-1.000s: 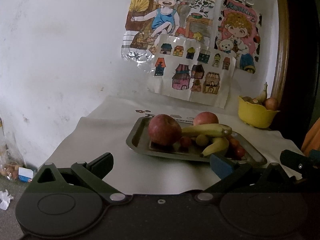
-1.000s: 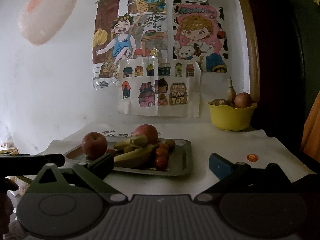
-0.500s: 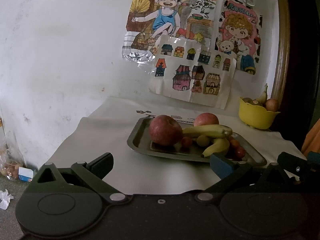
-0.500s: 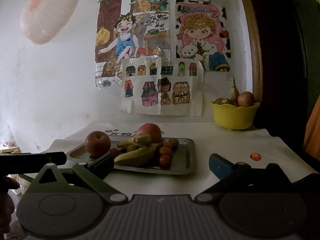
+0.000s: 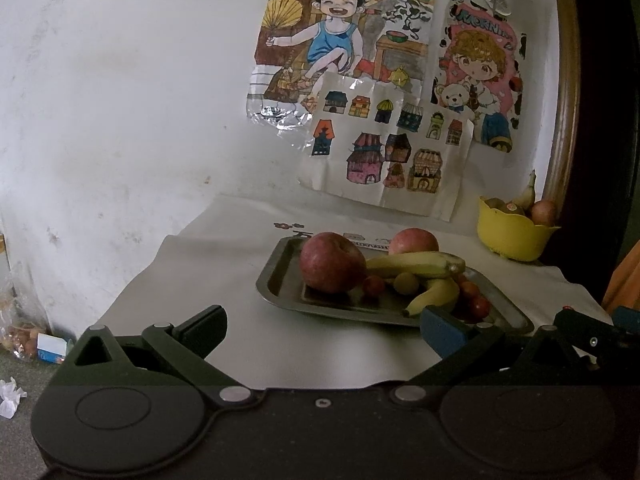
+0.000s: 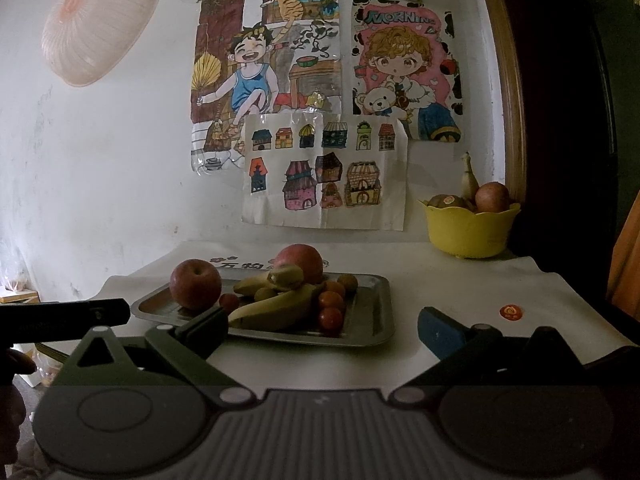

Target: Organize fruits

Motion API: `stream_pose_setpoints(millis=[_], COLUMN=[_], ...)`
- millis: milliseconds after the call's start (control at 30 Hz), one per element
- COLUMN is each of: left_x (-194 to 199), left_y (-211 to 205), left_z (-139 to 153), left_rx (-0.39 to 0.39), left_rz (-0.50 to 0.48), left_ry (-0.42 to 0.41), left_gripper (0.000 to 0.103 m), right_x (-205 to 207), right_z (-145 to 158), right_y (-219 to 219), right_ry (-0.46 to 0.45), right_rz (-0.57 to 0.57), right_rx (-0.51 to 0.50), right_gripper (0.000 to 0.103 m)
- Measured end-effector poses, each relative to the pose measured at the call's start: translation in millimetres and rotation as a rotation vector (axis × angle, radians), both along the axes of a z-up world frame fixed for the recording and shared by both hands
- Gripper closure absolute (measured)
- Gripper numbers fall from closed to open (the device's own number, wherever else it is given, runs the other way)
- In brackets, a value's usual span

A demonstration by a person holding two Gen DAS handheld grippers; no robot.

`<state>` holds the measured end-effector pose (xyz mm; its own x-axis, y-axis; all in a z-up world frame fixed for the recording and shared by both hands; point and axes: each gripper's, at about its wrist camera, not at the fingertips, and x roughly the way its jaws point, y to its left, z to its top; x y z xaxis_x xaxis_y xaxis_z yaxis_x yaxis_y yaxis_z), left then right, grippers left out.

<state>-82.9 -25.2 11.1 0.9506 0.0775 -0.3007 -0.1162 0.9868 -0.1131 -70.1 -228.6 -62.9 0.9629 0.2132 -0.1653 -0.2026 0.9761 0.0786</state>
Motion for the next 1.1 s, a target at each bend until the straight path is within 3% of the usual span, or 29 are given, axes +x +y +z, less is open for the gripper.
stream_pose_setpoints(millis=[1100], left_x=[-1.7], left_y=[1.9], left_z=[-1.8], left_rx=[-0.008], left_rz=[0.005], left_ry=[0.003], left_gripper=[0.001], right_x=[-1.0], right_z=[0.7], right_y=[-1.1], right_ry=[-0.004], right_rz=[-0.011], right_rx=[-0.002], right_gripper=[0.000])
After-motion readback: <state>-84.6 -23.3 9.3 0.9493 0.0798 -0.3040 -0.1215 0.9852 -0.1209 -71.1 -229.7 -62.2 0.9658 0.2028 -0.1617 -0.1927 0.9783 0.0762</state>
